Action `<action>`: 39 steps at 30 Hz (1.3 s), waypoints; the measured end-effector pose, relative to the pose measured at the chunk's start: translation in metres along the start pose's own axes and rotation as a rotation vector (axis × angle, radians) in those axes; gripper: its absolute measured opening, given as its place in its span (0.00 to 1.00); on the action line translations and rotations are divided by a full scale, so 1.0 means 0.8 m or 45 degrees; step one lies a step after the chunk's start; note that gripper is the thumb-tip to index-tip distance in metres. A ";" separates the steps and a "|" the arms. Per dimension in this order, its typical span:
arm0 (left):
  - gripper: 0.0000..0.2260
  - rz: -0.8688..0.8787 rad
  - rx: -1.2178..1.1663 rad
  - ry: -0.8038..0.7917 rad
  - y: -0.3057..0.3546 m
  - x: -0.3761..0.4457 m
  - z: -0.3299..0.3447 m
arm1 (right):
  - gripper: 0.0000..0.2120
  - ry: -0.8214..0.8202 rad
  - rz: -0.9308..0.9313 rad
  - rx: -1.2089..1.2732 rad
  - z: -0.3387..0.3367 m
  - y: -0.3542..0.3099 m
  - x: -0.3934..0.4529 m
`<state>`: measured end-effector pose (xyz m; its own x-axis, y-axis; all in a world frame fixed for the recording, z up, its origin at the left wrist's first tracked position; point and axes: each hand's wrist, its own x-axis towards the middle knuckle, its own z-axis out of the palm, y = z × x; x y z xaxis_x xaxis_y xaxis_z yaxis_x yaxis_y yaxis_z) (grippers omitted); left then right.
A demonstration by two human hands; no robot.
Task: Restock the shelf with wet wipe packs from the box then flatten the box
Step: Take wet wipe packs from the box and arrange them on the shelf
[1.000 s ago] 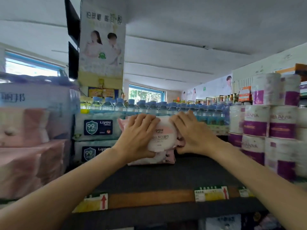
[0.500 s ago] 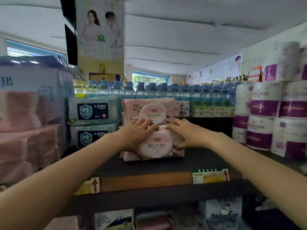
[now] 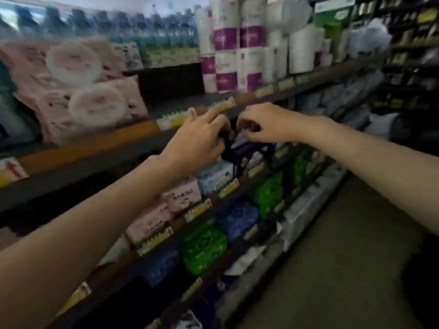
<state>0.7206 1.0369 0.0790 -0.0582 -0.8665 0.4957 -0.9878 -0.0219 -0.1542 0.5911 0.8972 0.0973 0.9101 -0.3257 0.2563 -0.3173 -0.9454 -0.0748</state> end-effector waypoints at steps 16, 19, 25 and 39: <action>0.15 1.230 -0.444 -1.021 0.604 -0.062 0.265 | 0.12 -0.608 1.669 0.435 0.175 0.107 -0.725; 0.16 1.227 -0.403 -1.112 0.692 -0.080 0.286 | 0.11 -0.543 1.860 0.489 0.192 0.105 -0.824; 0.12 0.937 -0.771 -1.442 0.864 -0.080 0.300 | 0.17 -0.548 2.120 0.450 0.222 0.135 -0.971; 0.17 1.125 -0.645 -1.098 0.983 -0.107 0.350 | 0.36 0.640 3.074 0.899 0.309 0.157 -1.083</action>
<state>-0.0109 0.9543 -0.3243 -0.7787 -0.5337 -0.3298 -0.6210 0.7305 0.2842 -0.1710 1.0575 -0.3723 -0.7321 -0.3560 -0.5808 -0.0028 0.8542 -0.5199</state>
